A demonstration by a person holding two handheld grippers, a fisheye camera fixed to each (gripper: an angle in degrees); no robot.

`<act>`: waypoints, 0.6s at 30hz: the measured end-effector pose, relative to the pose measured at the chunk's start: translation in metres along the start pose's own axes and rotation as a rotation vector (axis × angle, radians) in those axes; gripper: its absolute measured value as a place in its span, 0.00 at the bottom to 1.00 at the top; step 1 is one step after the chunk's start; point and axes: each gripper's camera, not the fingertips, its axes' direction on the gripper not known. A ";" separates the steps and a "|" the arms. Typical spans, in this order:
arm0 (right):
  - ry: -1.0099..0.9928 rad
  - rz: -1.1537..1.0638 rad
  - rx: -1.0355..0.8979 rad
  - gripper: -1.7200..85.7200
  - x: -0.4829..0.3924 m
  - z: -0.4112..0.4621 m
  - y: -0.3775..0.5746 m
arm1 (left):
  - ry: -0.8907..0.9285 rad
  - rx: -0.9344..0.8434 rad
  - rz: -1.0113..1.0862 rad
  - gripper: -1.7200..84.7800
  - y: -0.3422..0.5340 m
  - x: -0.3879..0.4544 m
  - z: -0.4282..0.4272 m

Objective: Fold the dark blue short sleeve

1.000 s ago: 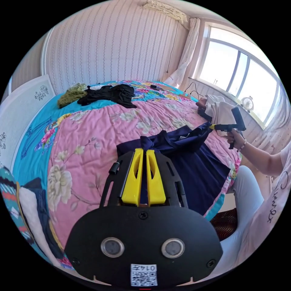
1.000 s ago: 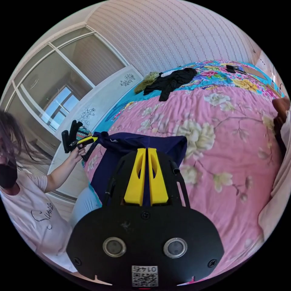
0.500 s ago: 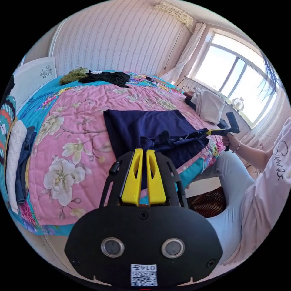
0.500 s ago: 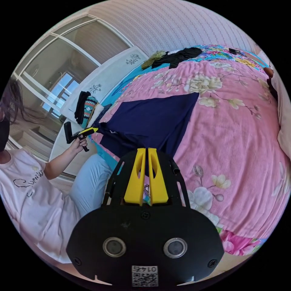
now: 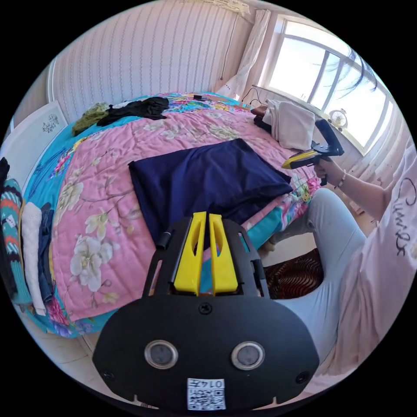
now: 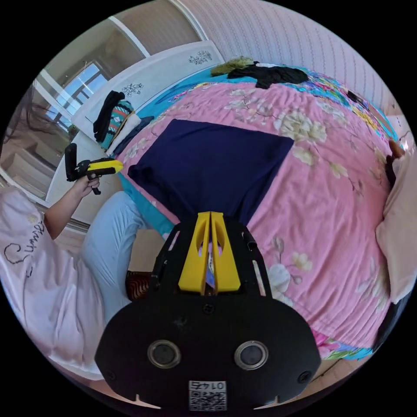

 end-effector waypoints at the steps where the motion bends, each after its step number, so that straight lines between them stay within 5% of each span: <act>1: 0.007 -0.049 0.014 0.02 -0.010 0.010 -0.029 | 0.000 0.011 -0.009 0.01 -0.005 0.005 0.010; 6: 0.088 -0.147 -0.027 0.02 -0.040 0.069 -0.135 | 0.037 -0.180 -0.009 0.01 -0.013 0.044 0.090; 18: 0.150 -0.086 -0.270 0.02 -0.033 0.170 -0.209 | 0.049 -0.197 0.079 0.01 -0.020 0.102 0.126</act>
